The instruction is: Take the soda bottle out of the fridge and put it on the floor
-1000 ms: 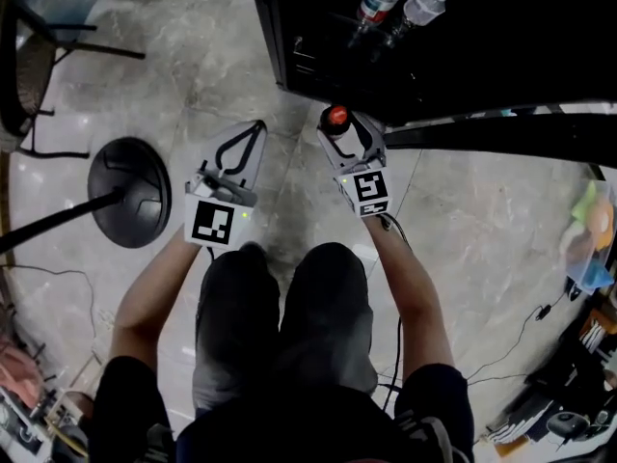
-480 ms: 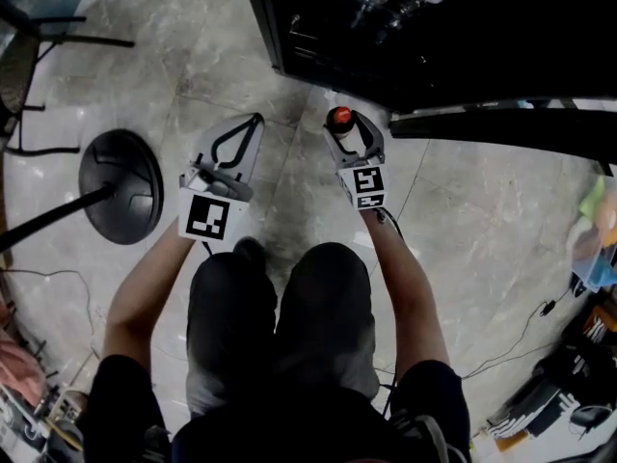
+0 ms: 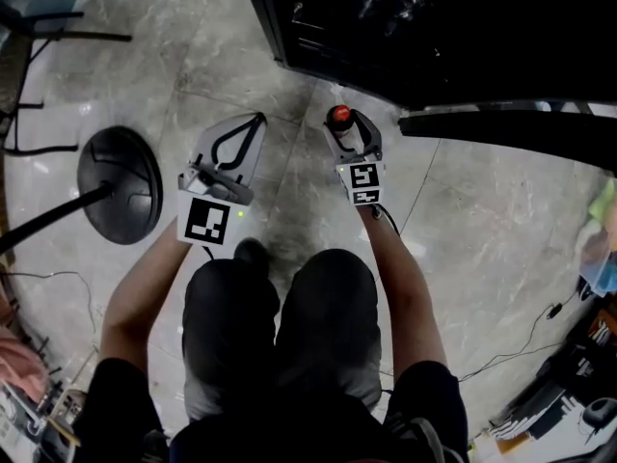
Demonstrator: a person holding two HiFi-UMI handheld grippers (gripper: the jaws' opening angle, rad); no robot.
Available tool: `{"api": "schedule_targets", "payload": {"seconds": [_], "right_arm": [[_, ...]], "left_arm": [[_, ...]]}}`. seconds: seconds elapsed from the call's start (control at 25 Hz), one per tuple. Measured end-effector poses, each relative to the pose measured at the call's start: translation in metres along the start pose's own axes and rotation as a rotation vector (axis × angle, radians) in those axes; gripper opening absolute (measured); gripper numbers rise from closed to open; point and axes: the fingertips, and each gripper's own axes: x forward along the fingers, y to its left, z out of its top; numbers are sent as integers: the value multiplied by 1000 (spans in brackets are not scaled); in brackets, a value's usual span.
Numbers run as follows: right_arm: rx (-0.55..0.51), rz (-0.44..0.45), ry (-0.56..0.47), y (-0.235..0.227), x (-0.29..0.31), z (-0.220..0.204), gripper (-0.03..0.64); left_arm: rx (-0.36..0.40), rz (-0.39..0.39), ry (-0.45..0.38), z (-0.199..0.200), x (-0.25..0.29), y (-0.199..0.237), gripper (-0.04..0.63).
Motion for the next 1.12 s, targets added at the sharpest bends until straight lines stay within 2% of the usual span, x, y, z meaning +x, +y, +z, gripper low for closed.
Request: {"api": "schedule_targets", "payload": {"seconds": [0.36, 1.12], "right_arm": [[10, -46, 8, -12, 7, -32, 285], [-35, -47, -46, -9, -9, -44, 290]], "left_arm": [[19, -10, 25, -16, 2, -6, 23], [20, -30, 36, -30, 10, -25, 23]]}}
